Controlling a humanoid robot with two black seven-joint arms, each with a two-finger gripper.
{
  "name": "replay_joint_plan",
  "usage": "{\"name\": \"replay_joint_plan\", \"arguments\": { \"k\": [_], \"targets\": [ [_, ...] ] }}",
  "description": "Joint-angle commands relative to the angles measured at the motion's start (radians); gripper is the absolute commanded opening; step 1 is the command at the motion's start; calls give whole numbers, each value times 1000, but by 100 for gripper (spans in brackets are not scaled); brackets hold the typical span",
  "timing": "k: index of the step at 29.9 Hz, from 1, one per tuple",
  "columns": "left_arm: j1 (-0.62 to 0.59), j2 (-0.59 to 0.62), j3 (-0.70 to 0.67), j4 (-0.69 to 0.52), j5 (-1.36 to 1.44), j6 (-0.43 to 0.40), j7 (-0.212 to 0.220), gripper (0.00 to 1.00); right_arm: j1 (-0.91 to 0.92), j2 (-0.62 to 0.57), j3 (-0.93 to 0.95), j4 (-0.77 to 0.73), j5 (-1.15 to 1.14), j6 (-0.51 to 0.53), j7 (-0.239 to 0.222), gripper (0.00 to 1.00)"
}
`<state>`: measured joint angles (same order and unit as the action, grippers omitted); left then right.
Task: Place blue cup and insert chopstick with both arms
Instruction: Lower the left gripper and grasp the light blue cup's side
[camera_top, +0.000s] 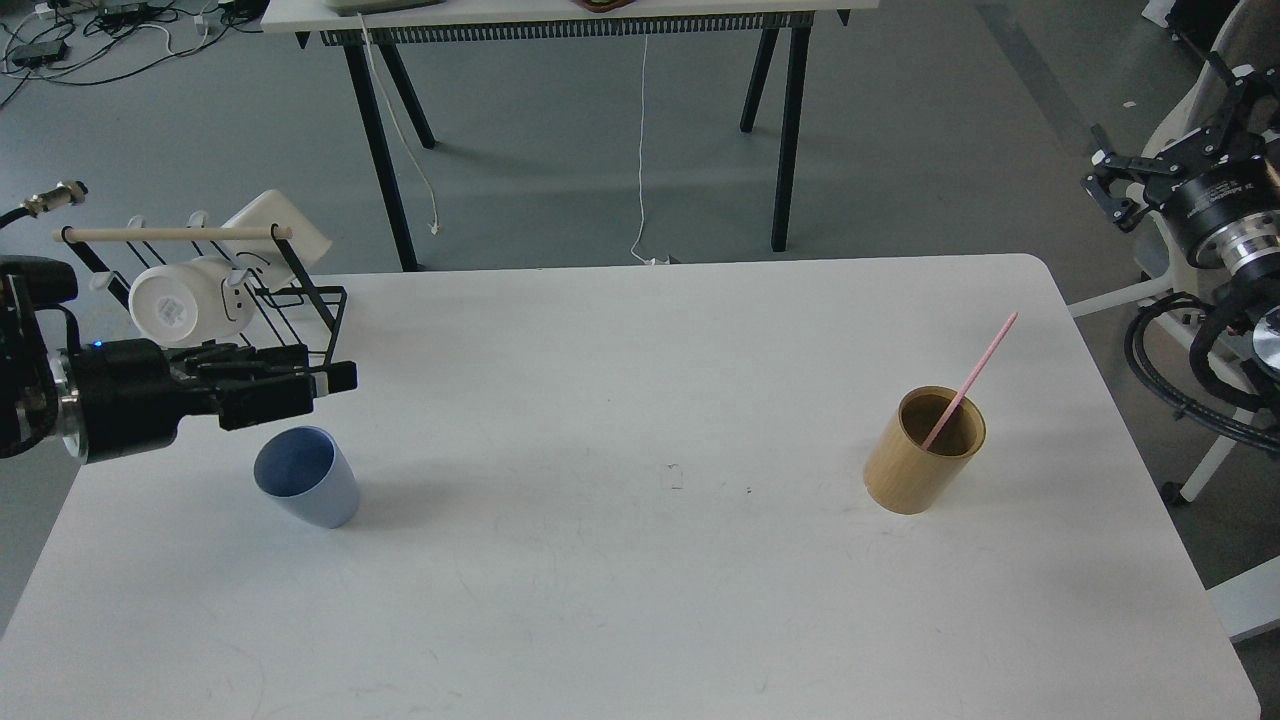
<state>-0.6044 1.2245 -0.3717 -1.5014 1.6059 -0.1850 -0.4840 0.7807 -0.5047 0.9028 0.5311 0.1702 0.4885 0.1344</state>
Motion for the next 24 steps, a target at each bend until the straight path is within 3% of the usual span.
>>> {"name": "replay_joint_plan", "arguments": {
  "k": [1, 5, 12, 16, 20, 24],
  "targets": [
    [20, -17, 26, 67, 168, 85, 2, 84, -1, 0, 1, 0, 0, 0, 4, 100],
    [25, -77, 62, 199, 247, 162, 1, 82, -1, -2, -1, 0, 0, 0, 5, 100],
    [31, -171, 66, 357, 255, 167, -2, 73, 0, -2, -2, 0, -6, 0, 5, 100],
    [32, -192, 86, 392, 299, 171, -4, 63, 0, -3, -2, 0, -8, 0, 5, 100],
    [31, -209, 88, 400, 335, 191, -4, 60, 2, -3, -2, 0, -8, 0, 5, 100],
    [32, -209, 91, 409, 335, 190, -2, 43, 6, -3, -4, -16, -9, 0, 5, 100]
  ]
}}
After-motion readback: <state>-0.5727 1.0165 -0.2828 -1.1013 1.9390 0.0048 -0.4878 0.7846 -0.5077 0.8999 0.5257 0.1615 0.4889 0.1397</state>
